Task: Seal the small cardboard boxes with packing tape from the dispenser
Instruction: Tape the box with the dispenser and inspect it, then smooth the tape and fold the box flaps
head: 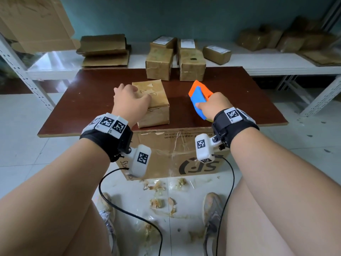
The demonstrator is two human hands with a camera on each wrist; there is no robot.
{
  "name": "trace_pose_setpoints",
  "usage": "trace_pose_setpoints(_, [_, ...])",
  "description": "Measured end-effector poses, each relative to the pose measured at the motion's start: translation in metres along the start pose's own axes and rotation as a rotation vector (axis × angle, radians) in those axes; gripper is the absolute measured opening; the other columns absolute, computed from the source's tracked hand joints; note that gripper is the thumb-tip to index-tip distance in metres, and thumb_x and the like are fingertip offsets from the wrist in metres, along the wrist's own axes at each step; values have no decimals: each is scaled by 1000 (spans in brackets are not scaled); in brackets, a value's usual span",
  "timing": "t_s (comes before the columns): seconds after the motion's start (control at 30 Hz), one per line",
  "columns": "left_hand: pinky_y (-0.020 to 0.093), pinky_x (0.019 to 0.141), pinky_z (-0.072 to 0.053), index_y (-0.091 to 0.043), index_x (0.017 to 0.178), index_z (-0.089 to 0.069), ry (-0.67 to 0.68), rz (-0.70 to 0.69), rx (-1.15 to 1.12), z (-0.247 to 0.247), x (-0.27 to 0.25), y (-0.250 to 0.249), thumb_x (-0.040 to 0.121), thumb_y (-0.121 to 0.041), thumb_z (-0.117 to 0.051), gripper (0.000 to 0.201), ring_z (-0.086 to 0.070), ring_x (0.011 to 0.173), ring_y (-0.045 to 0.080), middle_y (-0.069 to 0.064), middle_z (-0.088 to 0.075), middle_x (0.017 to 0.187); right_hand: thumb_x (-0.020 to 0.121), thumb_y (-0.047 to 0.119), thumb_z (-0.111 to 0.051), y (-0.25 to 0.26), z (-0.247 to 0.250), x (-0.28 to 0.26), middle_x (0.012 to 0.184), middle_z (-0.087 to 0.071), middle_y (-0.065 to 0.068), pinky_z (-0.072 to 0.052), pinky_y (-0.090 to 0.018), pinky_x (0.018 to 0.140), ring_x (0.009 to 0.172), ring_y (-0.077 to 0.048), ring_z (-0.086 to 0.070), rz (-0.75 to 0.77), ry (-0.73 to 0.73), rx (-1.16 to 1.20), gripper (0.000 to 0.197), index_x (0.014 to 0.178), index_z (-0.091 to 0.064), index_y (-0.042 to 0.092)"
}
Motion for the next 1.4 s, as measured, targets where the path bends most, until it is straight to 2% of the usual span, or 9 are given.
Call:
trace_pose_setpoints(0.1, [47,132,-19,-12,148,-54,-76,-87,-72,12,-11,-19,102,-39,-59,54,-10,164,25,10,-31,171,95,46,-69,4,17,3,99,-69,-9,-55,-43,85,93,-35,-68,-48,-38,397,38,100,-62,9])
trace_pose_setpoints(0.23, [40,109,-53,-20,127,-69,-218,-182,-273,32,-29,-39,105,-37,-57,31,-64,120,9,-6,-70,126,93,37,-68,23,37,-7,108,-74,-6,-55,-38,91,97,-23,-71,-48,57,1109,34,117,-69,13])
trace_pose_setpoints(0.43, [44,97,-62,-20,116,-72,-100,-162,-581,12,-40,-56,113,-45,-43,38,-73,106,11,-3,-76,112,99,30,-53,71,52,-80,65,-53,1,-46,-32,68,59,-16,-53,39,410,1573,28,74,-59,18])
trace_pose_setpoints(0.63, [49,101,-58,-12,113,-69,-112,314,-878,-12,-45,-26,107,-64,-40,60,-74,99,23,3,-77,105,94,77,-51,117,1,-125,132,-73,-12,-50,-51,113,127,-31,-67,100,614,1352,73,133,-72,18])
trace_pose_setpoints(0.73, [36,77,-61,-16,93,-67,-99,444,-932,-8,-48,-18,110,-52,-45,45,-71,74,23,2,-74,75,93,74,-60,123,-11,-128,133,-72,-9,-47,-57,115,126,-30,-68,95,674,1271,70,138,-69,21])
trace_pose_setpoints(0.83, [39,79,-65,-14,115,-70,-35,400,-904,-14,-43,-20,109,-57,-44,51,-75,78,25,7,-78,91,99,62,-61,121,-5,-126,122,-69,-15,-44,-61,115,111,-33,-65,75,708,1291,68,141,-65,9])
trace_pose_setpoints(1.07, [53,100,-59,-9,115,-74,-61,249,-708,-8,-33,-24,96,-78,-35,81,-74,101,28,13,-78,108,96,67,-61,119,1,-128,79,-67,1,-58,-33,73,68,-12,-63,95,624,1258,51,115,-75,22])
trace_pose_setpoints(1.27, [34,79,-59,-13,111,-76,80,112,-923,4,-29,-36,111,-60,-37,61,-75,84,15,2,-81,99,86,60,-74,109,22,-121,66,-67,-12,-53,-34,65,59,-22,-64,314,372,952,65,92,-76,-5])
trace_pose_setpoints(1.4, [28,71,-58,-16,94,-71,197,189,-1045,4,-37,-32,108,-58,-48,50,-72,75,14,1,-76,83,88,50,-80,103,26,-126,55,-62,-12,-44,-26,49,49,-21,-60,438,304,771,52,62,-66,7])
Point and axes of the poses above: each hand's wrist, its own x-axis towards the middle knuckle, its own z-axis out of the back of the hand, y = z × x, the point moved 9 cm from there along x, towards the middle knuckle
